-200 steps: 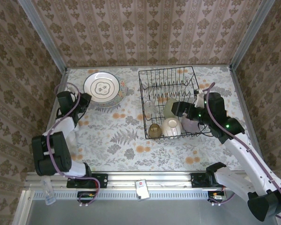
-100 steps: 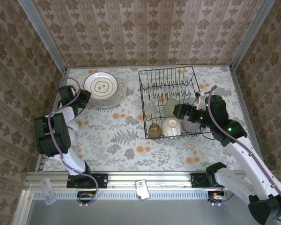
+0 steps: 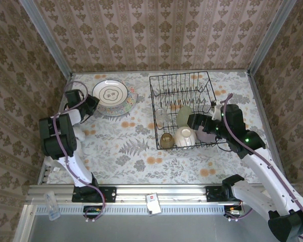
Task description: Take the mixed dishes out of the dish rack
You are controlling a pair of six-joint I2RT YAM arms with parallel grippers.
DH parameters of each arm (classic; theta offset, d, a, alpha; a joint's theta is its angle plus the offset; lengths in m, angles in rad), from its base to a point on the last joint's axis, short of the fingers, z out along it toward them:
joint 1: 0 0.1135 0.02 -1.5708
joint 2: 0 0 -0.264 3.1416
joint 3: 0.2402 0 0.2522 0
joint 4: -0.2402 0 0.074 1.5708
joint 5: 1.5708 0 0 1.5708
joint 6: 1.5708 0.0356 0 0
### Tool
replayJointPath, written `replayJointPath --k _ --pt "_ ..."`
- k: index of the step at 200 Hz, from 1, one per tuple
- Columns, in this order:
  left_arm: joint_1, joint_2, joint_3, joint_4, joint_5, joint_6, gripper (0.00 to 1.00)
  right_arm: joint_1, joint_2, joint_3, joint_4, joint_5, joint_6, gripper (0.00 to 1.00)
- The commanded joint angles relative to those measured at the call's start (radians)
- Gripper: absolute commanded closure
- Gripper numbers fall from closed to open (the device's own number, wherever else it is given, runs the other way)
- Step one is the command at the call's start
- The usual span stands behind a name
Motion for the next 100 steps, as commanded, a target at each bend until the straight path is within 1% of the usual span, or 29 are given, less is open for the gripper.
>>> replayJointPath --k 1,46,100 --pt "-0.007 0.018 0.056 -0.005 0.005 0.032 1.00 0.004 -0.018 -0.012 -0.025 0.023 -0.019 0.00" --pt "-0.016 0.068 0.092 -0.016 0.006 0.029 1.00 0.004 -0.041 -0.014 -0.075 0.038 -0.030 0.00" --pt "-0.036 0.101 0.141 -0.063 -0.014 0.053 1.00 0.004 -0.055 -0.019 -0.085 0.048 -0.033 0.00"
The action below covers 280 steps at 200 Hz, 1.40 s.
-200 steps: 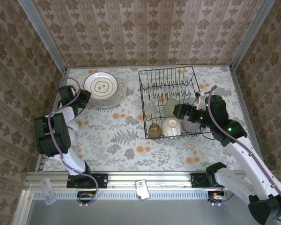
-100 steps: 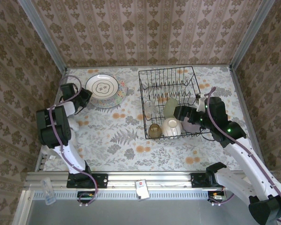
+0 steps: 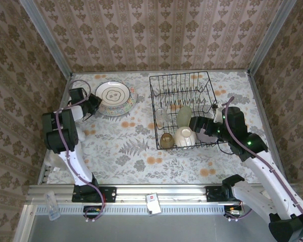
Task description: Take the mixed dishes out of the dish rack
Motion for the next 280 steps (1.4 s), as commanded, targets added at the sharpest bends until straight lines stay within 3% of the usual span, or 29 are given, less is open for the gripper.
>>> replayJointPath --k 1,34,64,100,165,203,223,280 --pt "-0.010 0.005 0.055 -0.005 -0.001 0.030 0.99 0.004 -0.014 -0.013 -0.027 0.022 -0.025 0.00" --pt "-0.012 0.012 0.068 -0.023 -0.007 0.035 0.89 0.004 -0.019 -0.015 -0.030 0.031 -0.027 0.00" --pt "-0.012 -0.007 0.075 -0.046 -0.018 0.043 0.68 0.004 -0.022 -0.013 -0.035 0.037 -0.030 0.00" --pt "-0.009 -0.029 0.104 -0.107 -0.030 0.068 0.54 0.004 -0.025 -0.016 -0.035 0.040 -0.030 0.00" --pt "0.009 -0.180 0.128 -0.327 -0.166 0.140 0.14 0.004 -0.033 -0.011 -0.048 0.056 -0.041 0.00" --pt "-0.084 -0.344 0.097 -0.439 -0.248 0.236 0.13 0.004 -0.016 -0.007 -0.044 0.066 -0.050 0.00" --pt "-0.164 -0.432 0.026 -0.434 -0.244 0.242 0.20 0.004 -0.006 -0.004 -0.042 0.072 -0.059 0.00" --pt "-0.525 -0.436 0.026 -0.473 -0.253 0.287 0.38 0.005 0.039 -0.002 -0.012 0.068 -0.069 0.00"
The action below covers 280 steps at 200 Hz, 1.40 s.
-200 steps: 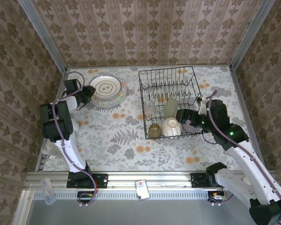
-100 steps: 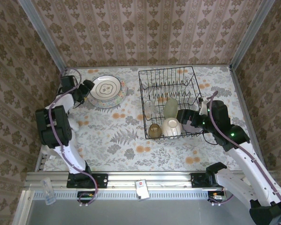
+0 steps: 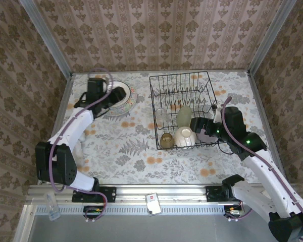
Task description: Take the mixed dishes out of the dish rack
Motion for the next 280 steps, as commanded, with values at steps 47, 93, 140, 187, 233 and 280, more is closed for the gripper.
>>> replayJointPath --k 47,93,140,187,233,280 --pt "-0.250 0.196 0.143 -0.111 -0.054 0.074 0.54 0.005 0.026 -0.008 0.023 -0.001 -0.008 0.00" --pt "-0.277 0.297 0.229 -0.100 -0.048 0.059 0.59 0.006 0.006 -0.024 0.021 -0.008 0.002 0.00" --pt "-0.278 0.382 0.309 -0.112 -0.058 0.038 0.66 0.006 0.005 -0.029 0.024 -0.012 0.000 0.00" --pt "-0.278 0.458 0.384 -0.119 -0.045 0.025 0.83 0.005 0.008 -0.032 0.032 -0.013 -0.001 0.00" --pt "-0.280 0.516 0.448 -0.102 -0.030 -0.031 1.00 0.006 0.027 -0.020 0.022 0.034 -0.023 0.00" --pt "-0.306 0.576 0.509 -0.076 -0.049 -0.104 1.00 0.003 0.127 0.043 0.005 0.172 -0.088 0.00"
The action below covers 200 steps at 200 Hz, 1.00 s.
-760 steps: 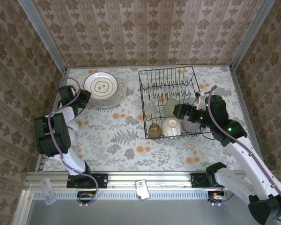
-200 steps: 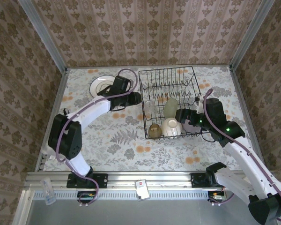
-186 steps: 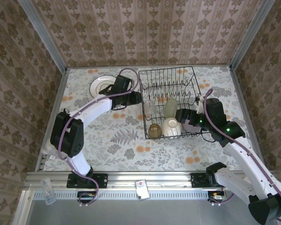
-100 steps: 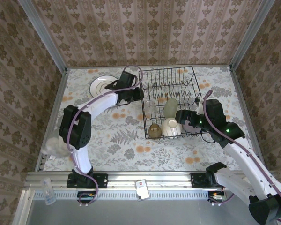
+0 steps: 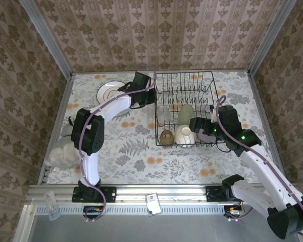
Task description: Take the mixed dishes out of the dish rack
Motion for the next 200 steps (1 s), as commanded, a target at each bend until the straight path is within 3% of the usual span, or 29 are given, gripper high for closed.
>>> replayJointPath --k 1,63,152,175,200 --pt "-0.029 0.047 0.045 0.030 -0.004 -0.051 1.00 0.002 0.050 0.052 -0.003 0.105 -0.056 0.00" --pt "-0.078 0.091 0.095 0.064 -0.044 -0.142 1.00 -0.005 0.223 0.152 0.018 0.142 -0.080 0.00" --pt "-0.132 0.048 -0.008 0.160 -0.072 -0.241 1.00 -0.013 0.375 0.218 0.016 0.210 -0.093 0.00" --pt "-0.118 0.015 -0.064 0.182 -0.061 -0.238 0.86 -0.017 0.384 0.225 0.018 0.232 -0.097 0.00" --pt "-0.098 -0.034 -0.111 0.193 -0.050 -0.207 0.60 -0.018 0.417 0.239 0.018 0.241 -0.100 0.00"
